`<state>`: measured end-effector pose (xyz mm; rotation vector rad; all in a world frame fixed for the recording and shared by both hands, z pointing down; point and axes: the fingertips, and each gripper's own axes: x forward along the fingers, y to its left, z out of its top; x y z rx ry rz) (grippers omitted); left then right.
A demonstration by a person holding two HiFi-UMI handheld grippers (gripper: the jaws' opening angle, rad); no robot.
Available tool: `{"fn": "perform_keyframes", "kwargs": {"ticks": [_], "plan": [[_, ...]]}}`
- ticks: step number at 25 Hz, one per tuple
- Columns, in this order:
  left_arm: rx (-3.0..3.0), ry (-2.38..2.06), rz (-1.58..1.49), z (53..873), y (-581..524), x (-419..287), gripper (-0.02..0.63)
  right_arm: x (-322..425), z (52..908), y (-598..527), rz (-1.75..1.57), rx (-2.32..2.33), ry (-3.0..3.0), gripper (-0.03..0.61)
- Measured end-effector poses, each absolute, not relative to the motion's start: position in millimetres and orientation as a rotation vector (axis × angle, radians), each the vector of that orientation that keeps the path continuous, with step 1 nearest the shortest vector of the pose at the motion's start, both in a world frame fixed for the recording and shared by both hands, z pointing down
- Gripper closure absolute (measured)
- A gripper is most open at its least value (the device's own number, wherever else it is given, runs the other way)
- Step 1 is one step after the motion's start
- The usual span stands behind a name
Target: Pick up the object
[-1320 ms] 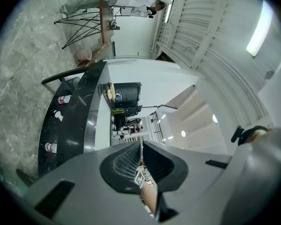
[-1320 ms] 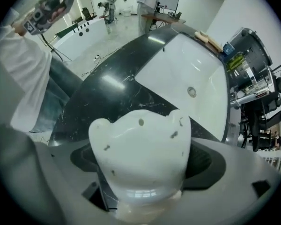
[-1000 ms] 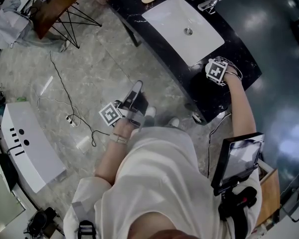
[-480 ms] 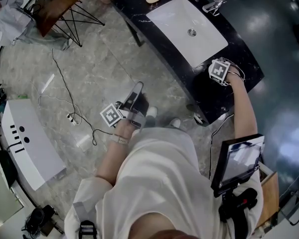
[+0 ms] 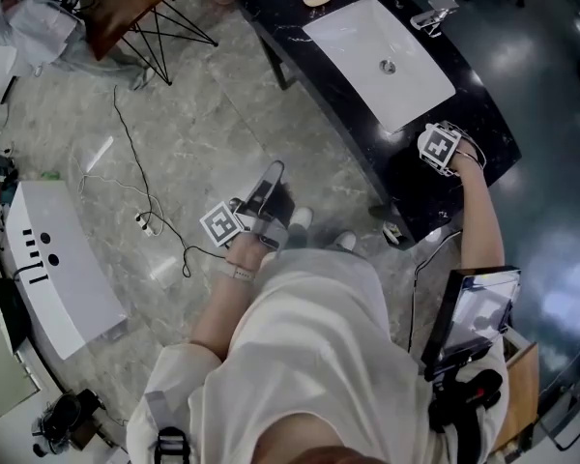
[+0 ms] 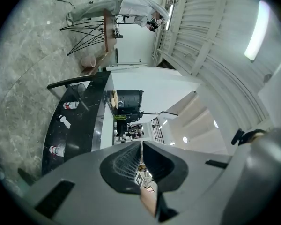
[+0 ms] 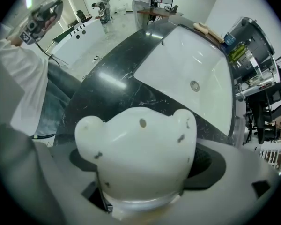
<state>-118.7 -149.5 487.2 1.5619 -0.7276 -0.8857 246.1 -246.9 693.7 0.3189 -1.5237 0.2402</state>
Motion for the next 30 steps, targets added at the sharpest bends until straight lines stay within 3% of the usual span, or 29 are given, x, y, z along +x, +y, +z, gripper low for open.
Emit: {"fn": "perform_keyframes", "kwargs": {"ticks": [9,21,30], "plan": [[1.555,-0.73,-0.885,489,-132,-127,0.607,256,681,-241,0.285,0.522,-1.555,0.081],[1.562,-0.723,-0.886,486,-124,-135,0.606,162,635,-252,0.457,0.696,-2.01,0.081],[1.561,-0.734,-0.891,486,-121,-139,0.607,133,605,-265,0.676,0.844,-2.306,0.081]]}}
